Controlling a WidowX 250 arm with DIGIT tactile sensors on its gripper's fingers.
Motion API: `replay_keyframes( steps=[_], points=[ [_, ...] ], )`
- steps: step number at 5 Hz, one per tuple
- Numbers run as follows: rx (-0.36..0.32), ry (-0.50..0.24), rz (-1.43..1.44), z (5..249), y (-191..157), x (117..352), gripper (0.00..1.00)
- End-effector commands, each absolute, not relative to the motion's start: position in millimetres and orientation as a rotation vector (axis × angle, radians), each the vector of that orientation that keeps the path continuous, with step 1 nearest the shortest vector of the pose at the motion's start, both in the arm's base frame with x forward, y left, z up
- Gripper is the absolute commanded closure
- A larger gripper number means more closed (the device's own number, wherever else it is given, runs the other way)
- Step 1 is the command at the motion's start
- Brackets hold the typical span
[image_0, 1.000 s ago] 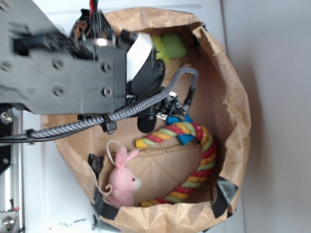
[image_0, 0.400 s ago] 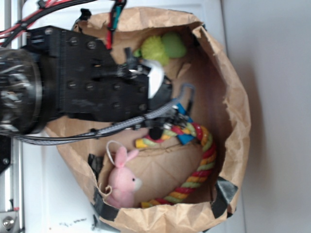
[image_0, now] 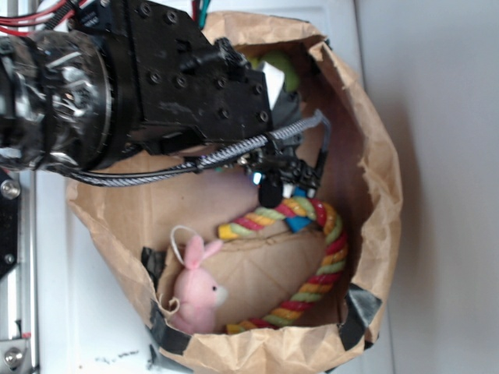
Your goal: Grab the green block.
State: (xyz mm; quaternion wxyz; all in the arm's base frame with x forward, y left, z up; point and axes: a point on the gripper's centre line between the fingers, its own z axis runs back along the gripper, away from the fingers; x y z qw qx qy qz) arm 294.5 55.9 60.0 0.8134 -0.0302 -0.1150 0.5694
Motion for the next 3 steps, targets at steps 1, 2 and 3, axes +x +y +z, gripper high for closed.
replay_keyframes(
  steps=[1,2,3],
  points=[
    [-0.050,-0.271,1.354,72.2,72.8,298.0,0.00],
    [-0.036,-0.294,1.432,75.4,77.3,289.9,0.00],
    [-0.042,-0.287,1.482,76.0,81.0,282.1,0.00]
  ],
)
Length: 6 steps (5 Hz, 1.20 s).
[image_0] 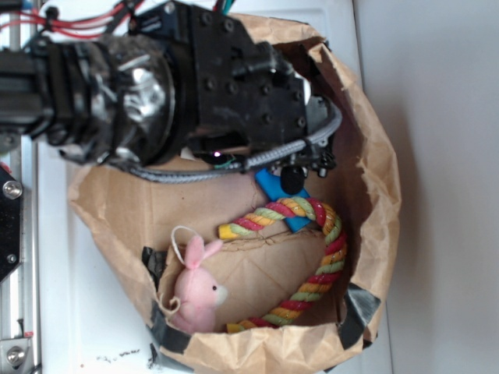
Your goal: Grab the green block.
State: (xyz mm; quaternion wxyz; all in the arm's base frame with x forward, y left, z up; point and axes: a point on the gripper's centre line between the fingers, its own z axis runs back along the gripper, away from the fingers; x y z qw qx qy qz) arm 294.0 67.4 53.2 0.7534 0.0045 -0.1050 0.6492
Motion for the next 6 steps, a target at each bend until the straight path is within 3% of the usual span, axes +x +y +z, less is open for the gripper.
replay_keyframes(
  steps=[1,3,6],
  points=[
    [-0.033,-0.290,1.487,76.3,82.0,273.2,0.00],
    [-0.056,-0.276,1.533,65.0,82.1,268.0,0.00],
    [0.001,-0.295,1.578,45.4,82.6,280.6,0.00]
  ],
)
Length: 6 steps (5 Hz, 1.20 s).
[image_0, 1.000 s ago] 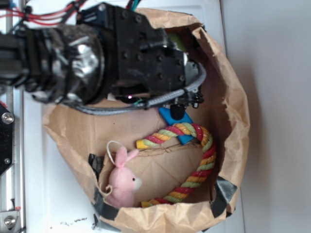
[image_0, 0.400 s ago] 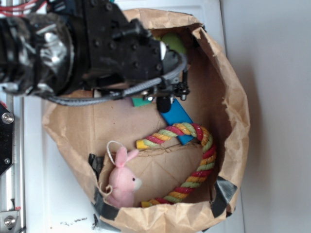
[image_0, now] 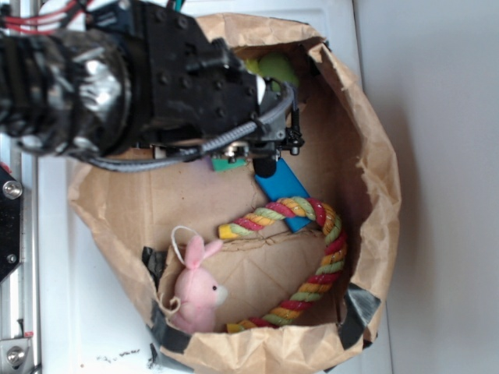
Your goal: Grab the green block.
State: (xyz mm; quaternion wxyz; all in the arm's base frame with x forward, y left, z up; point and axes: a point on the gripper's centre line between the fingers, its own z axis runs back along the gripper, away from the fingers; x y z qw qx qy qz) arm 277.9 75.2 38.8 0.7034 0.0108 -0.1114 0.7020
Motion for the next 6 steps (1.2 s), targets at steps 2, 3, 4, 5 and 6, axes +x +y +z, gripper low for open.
replay_keyframes(
  steps=[2,3,4,5,6],
  points=[
    [0.022,-0.301,1.600,38.9,82.5,298.4,0.00],
    [0.016,-0.296,1.580,37.4,82.5,297.6,0.00],
    [0.007,-0.303,1.566,39.0,81.0,296.4,1.00],
    [-0.030,-0.343,1.477,51.2,82.4,293.5,1.00],
    [-0.116,-0.407,1.346,69.3,86.8,294.4,1.00]
  ],
)
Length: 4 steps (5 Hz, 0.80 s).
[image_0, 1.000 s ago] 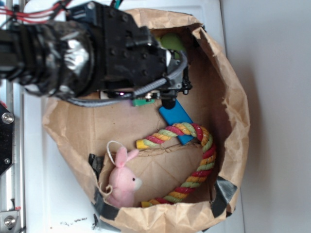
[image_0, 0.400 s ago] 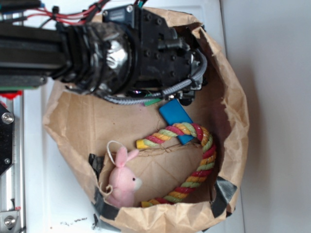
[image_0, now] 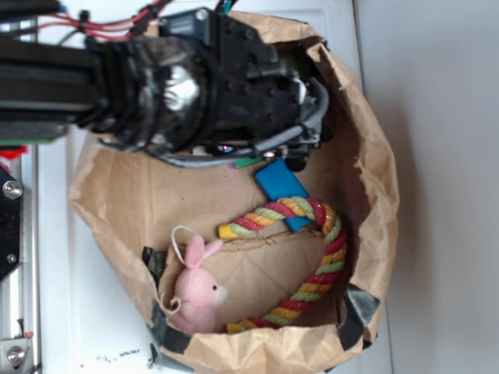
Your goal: Grab the green block.
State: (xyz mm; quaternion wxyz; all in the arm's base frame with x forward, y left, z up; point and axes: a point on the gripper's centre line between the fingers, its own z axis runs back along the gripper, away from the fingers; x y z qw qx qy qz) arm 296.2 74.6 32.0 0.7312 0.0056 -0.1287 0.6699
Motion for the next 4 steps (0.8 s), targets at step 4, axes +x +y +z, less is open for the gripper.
replay_keyframes(
  steps=[4],
  points=[
    [-0.095,-0.461,0.720,138.8,80.5,282.6,1.00]
  ],
)
